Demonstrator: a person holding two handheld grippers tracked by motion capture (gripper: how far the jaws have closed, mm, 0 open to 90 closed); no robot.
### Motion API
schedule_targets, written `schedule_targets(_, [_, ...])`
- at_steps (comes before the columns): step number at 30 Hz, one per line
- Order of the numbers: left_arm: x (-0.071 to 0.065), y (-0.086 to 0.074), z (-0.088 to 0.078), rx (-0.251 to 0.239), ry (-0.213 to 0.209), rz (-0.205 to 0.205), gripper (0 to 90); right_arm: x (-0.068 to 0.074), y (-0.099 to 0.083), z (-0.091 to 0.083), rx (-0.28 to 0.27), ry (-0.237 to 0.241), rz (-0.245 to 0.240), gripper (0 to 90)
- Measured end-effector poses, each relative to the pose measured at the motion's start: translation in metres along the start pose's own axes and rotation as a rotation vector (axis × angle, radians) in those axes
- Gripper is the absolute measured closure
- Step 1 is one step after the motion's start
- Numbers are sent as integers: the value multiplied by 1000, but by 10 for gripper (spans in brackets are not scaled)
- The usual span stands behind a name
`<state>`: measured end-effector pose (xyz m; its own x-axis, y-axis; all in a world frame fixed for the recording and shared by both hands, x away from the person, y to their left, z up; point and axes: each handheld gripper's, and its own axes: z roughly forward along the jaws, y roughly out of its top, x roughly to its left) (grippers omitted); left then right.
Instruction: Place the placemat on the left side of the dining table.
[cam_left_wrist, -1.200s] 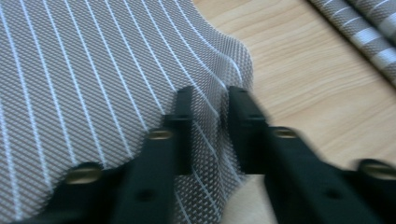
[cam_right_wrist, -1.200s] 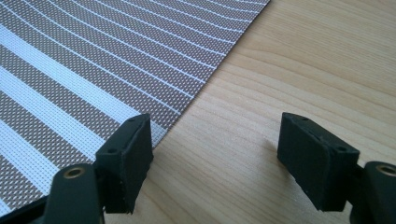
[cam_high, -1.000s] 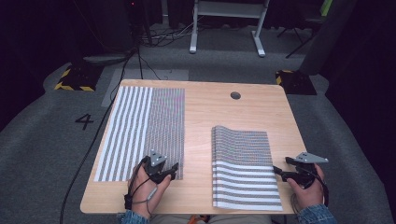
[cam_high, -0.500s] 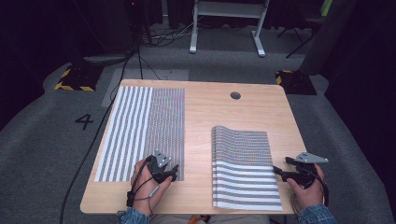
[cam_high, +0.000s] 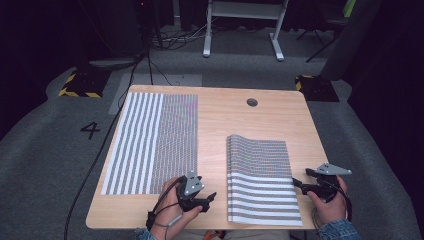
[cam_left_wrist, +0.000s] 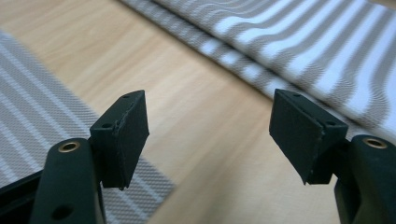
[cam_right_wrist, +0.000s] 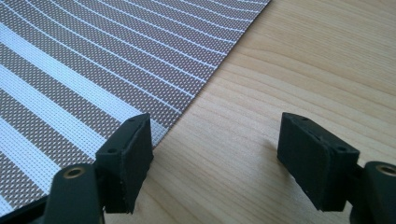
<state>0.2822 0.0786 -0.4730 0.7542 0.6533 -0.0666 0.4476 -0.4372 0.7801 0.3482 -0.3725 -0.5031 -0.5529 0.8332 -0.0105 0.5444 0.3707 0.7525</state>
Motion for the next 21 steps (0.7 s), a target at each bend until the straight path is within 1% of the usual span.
schedule_targets(1, [-3,-1,2,1,-11,14,287,0,0,0,1,0,0,266])
schedule_targets(4, [-14,-5,9,24,-69,49,289,0,0,0,0,0,0,267])
schedule_targets(7, [-22,-10,16,55,-93,83,289,0,0,0,0,0,0,266])
schedule_targets(8, [-24,-11,19,53,-104,90,289,0,0,0,0,0,0,267])
schedule_targets(9, [-26,-13,22,62,-113,100,289,0,0,0,0,0,0,267])
schedule_targets(10, [-28,-14,24,58,-112,107,289,0,0,0,1,0,0,267])
schedule_targets(11, [-30,-15,26,65,-125,117,288,0,0,0,0,0,0,267])
schedule_targets(12, [-31,-16,27,67,-120,132,288,0,0,0,0,0,0,267])
schedule_targets(13, [-32,-16,29,83,-122,133,290,0,0,0,0,1,0,267])
schedule_targets(14, [-34,-17,31,103,-127,124,293,0,0,0,-1,0,0,267])
schedule_targets(18, [-37,-18,33,97,-115,118,260,0,0,0,1,0,1,264])
schedule_targets(19, [-38,-19,33,93,-102,124,258,0,0,0,2,-2,3,254])
schedule_targets(20, [-39,-19,34,91,-98,118,250,0,0,0,5,-8,3,233])
schedule_targets(21, [-39,-19,34,89,-95,122,248,-1,0,1,6,-11,5,225])
